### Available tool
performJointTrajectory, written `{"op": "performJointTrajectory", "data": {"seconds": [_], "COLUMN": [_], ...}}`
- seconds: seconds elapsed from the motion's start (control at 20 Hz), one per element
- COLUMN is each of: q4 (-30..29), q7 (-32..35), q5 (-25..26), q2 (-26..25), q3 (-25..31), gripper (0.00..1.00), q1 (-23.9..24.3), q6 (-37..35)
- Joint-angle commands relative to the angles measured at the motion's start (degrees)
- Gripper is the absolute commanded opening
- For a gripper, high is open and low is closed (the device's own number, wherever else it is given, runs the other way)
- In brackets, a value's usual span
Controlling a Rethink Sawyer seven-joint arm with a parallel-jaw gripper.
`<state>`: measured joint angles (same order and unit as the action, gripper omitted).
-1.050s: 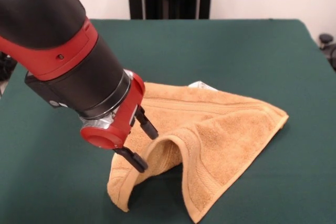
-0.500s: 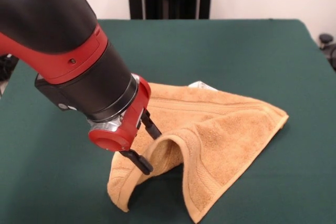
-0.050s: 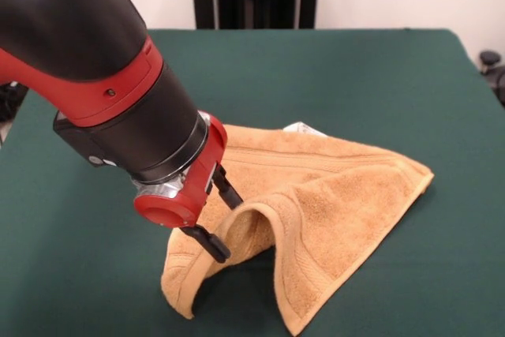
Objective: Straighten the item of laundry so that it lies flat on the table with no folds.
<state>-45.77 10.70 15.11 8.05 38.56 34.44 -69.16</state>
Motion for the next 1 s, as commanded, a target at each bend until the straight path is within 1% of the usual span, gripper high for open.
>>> {"op": "performJointTrajectory", "data": {"seconds": [0.05,0.15,0.25,0.3,0.75,0.9,1.0], "q4": [-6.7,-6.7,-6.2,-6.6,-7.0,-6.9,-6.1], "q7": [1.3,1.3,1.1,1.1,1.3,1.4,1.8], "q5": [1.9,1.4,2.6,2.3,2.3,2.7,4.1], "q2": [-0.7,-0.7,-0.5,-0.6,-0.4,-0.3,0.0], "q3": [-1.1,-0.8,-1.8,-1.4,-1.2,-1.6,-2.8], "gripper": [1.00,1.00,1.00,0.00,0.00,0.00,0.00], "q1": [-2.5,-2.4,-2.9,-2.7,-2.6,-2.7,-3.4], "q6": [1.0,0.9,0.1,0.3,0.9,0.9,1.0]}}
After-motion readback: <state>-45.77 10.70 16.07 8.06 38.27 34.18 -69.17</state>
